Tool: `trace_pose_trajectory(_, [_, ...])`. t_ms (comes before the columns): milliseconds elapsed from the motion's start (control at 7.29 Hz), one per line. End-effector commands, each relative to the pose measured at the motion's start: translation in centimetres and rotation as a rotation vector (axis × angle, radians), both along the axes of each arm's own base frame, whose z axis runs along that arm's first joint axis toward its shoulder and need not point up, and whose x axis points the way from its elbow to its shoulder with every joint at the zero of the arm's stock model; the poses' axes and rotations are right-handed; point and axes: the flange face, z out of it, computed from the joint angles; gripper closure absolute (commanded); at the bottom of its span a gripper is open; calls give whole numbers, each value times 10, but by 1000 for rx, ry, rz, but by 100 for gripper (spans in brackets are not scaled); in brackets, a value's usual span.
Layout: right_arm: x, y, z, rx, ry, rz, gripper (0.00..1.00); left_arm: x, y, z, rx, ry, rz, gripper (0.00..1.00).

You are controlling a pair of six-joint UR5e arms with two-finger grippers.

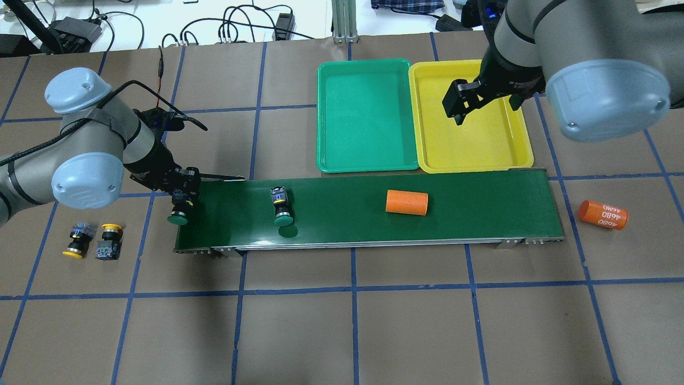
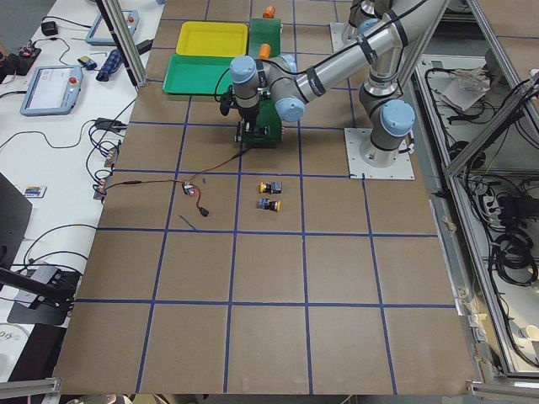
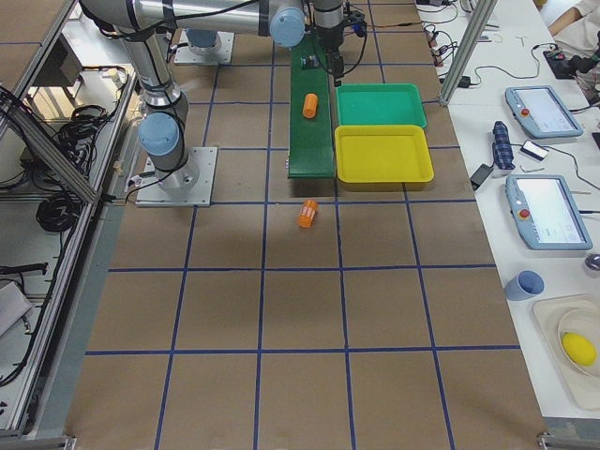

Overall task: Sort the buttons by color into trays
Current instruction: 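Carry the green-capped button onto the belt end and release it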

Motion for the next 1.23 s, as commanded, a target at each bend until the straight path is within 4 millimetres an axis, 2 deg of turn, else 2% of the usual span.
trace_pose_trajectory(0, [-1, 2, -2, 22, 9, -15, 0, -7, -3, -6, -14, 10, 23, 100])
trace_pose_trajectory(274, [0, 3, -5, 20, -2, -16, 0, -12, -3, -2, -30, 56, 39, 100])
trace_pose_trajectory(412, [0, 2, -5, 11, -5, -14, 0, -11, -3, -3, -26, 52, 40, 17])
trace_pose_trajectory(549, [0, 2, -7, 15, -8, -13, 0, -12, -1, -3, -21, 52, 37, 0])
trace_pose_trajectory(686, [0, 3, -8, 19, -8, -12, 0, -12, 0, 6, -34, 49, 38, 0])
trace_pose_trajectory(823, [0, 5, -15, 31, -7, -10, 0, -10, -2, 23, -62, 32, 37, 0])
trace_pose_trajectory(960, [0, 7, -20, 40, -8, -10, 0, 3, -4, 43, -87, 20, 54, 0])
trace_pose_trajectory(1098, [0, 7, -21, 40, -8, -10, 0, 38, -6, 46, -75, -69, 101, 0])
